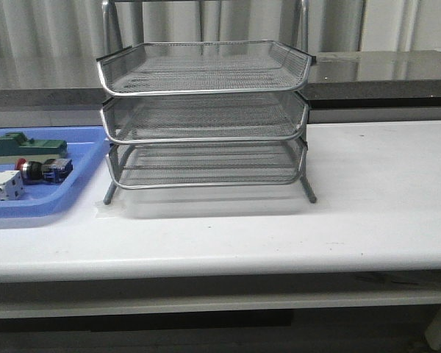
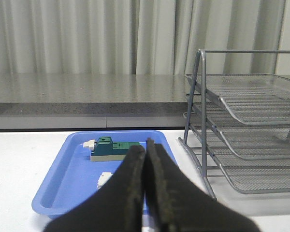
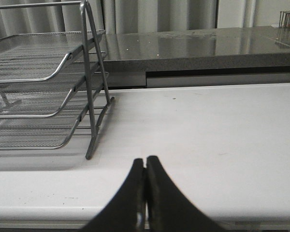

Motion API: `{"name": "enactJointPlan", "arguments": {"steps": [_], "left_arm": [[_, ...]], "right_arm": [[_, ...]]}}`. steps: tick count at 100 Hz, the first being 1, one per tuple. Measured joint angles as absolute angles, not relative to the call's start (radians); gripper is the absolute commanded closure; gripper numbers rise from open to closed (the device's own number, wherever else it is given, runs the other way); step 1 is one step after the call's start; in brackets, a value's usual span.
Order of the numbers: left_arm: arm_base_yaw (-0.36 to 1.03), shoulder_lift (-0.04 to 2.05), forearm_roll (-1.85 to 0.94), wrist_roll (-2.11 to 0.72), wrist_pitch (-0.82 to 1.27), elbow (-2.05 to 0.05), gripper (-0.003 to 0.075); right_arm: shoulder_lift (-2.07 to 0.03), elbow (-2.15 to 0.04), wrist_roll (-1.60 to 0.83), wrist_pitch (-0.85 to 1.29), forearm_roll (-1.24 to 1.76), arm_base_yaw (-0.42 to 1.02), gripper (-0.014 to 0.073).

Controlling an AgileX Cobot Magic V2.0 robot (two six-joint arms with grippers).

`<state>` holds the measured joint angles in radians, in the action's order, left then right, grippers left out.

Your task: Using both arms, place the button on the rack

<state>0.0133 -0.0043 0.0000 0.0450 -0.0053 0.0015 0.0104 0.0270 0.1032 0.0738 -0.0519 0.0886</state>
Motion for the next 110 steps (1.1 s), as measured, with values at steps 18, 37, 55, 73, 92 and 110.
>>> {"name": "enactJointPlan", "arguments": {"steps": [18, 37, 55, 73, 92, 110], "left_arm": [[0.013, -0.004, 0.000, 0.045, -0.005, 0.001, 0.0741], [0.013, -0.004, 0.000, 0.045, -0.005, 0.001, 0.0741], [0.013, -0.004, 0.000, 0.045, -0.005, 0.001, 0.0741], [0.013, -0.004, 0.000, 0.045, -0.005, 0.001, 0.0741], [0.013, -0.004, 0.000, 0.045, -0.005, 0.001, 0.0741], [0.013, -0.004, 0.000, 0.045, -0.005, 0.001, 0.0741]], "right_arm": [[0.010, 0.027, 0.103, 0.074, -0.052, 0.089, 0.0653], [0.010, 0.027, 0.103, 0.074, -0.052, 0.089, 0.0653], [0.010, 0.027, 0.103, 0.062, -0.052, 0.089, 0.0653], [0.010, 0.027, 0.103, 0.029, -0.052, 0.089, 0.0653], [0.010, -0.056, 0.103, 0.093, -0.018, 0.089, 0.0653], [-0.051, -0.236, 0.103, 0.263, 0.050, 0.089, 0.0653]]}}
